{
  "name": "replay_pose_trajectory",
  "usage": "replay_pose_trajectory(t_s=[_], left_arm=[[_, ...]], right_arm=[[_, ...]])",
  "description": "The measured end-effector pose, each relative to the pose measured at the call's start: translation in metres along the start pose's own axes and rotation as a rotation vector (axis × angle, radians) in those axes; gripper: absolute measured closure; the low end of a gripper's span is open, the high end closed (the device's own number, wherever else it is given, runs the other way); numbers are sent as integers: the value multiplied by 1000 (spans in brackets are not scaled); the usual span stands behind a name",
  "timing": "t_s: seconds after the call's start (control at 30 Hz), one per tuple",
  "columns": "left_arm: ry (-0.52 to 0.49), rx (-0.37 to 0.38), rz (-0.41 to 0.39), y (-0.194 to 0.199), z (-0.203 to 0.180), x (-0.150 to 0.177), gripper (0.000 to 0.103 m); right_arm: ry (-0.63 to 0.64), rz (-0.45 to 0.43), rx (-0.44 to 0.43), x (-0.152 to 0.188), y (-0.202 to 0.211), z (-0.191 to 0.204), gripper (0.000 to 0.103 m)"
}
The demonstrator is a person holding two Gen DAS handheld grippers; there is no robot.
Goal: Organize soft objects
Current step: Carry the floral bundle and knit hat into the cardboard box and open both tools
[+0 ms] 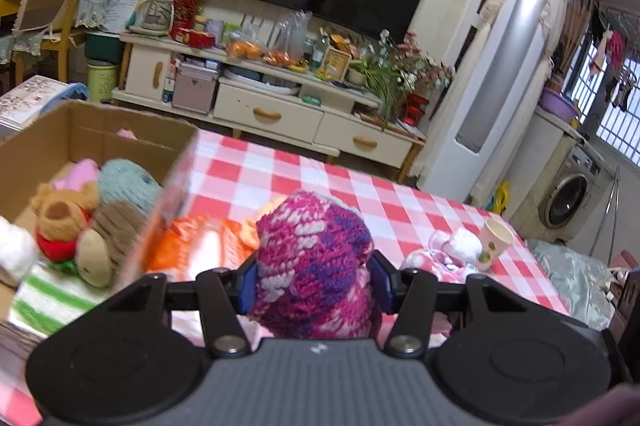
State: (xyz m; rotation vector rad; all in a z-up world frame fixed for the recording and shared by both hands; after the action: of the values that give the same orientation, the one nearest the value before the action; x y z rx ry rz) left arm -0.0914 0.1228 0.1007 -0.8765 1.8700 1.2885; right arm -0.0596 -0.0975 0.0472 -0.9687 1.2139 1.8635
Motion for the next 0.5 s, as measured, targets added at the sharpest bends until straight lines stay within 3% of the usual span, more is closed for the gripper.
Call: replay_pose_trajectory(t_s=[0.5], left_arm=[[69,-142,-100,28,73,-37,49]], right_arm=[[117,-25,-154,-19,-8,87,29]])
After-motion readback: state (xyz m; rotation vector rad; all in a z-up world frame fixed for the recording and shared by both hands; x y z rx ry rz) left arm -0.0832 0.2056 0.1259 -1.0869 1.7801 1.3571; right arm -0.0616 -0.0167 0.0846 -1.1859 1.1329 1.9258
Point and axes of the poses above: each gripper's, at about its wrist camera, not at the fingertips, and y roughly against the way its jaws point, z to its left, x to its underside, the point moved 2 cm from there along -y, roughly the way its jaws point, and after that the axes turned 4 degrees about -y, right-handed, at the moved point
